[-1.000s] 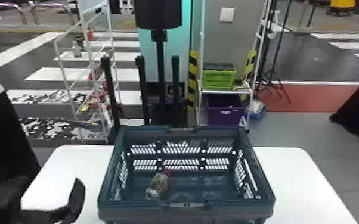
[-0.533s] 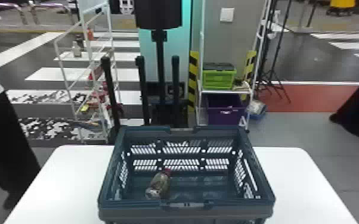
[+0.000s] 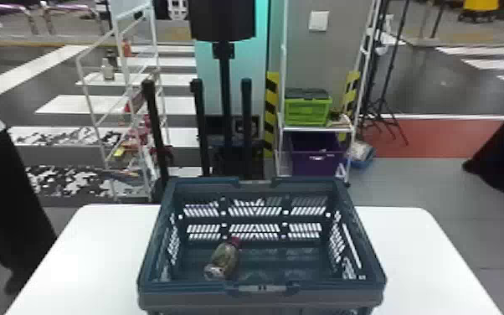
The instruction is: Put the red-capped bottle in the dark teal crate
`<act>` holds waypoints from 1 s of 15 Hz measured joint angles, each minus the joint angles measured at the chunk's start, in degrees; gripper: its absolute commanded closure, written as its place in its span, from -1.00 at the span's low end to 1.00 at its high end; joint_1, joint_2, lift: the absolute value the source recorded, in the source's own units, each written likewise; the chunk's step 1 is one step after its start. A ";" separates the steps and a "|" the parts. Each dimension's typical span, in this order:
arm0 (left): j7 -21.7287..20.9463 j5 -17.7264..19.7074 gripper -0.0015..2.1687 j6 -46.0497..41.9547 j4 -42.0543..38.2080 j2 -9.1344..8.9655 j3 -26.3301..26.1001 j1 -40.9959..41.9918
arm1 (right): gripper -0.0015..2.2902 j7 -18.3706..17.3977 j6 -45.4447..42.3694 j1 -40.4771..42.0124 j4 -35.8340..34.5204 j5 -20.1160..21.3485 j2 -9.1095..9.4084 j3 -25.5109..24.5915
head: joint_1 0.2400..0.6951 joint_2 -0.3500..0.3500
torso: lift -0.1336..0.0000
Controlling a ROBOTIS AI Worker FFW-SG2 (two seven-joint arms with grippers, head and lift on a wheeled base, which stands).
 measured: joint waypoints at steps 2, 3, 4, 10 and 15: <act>-0.60 1.30 -0.94 -0.01 0.09 0.19 0.49 -0.02 | -0.87 0.00 0.22 -0.11 -0.18 0.13 0.15 0.03 | 0.14 0.00 | 1.00; -0.69 1.65 -0.94 -0.02 0.23 0.22 0.54 -0.07 | -0.87 -0.02 0.31 -0.11 -0.21 0.20 0.18 0.03 | 0.14 0.00 | 1.00; -0.70 1.75 -0.94 -0.02 0.37 0.22 0.55 -0.12 | -0.87 -0.02 0.39 -0.11 -0.23 0.25 0.20 0.03 | 0.14 0.00 | 1.00; -0.65 1.99 -0.94 -1.88 0.62 0.10 0.55 -0.26 | -0.87 -0.01 1.21 -0.01 -0.60 0.43 0.26 0.03 | 0.14 0.00 | 1.00; -0.69 2.28 -0.93 -2.32 0.71 0.10 0.55 -0.26 | -0.87 0.02 1.49 -0.02 -0.79 0.46 0.29 0.03 | 0.14 0.00 | 1.00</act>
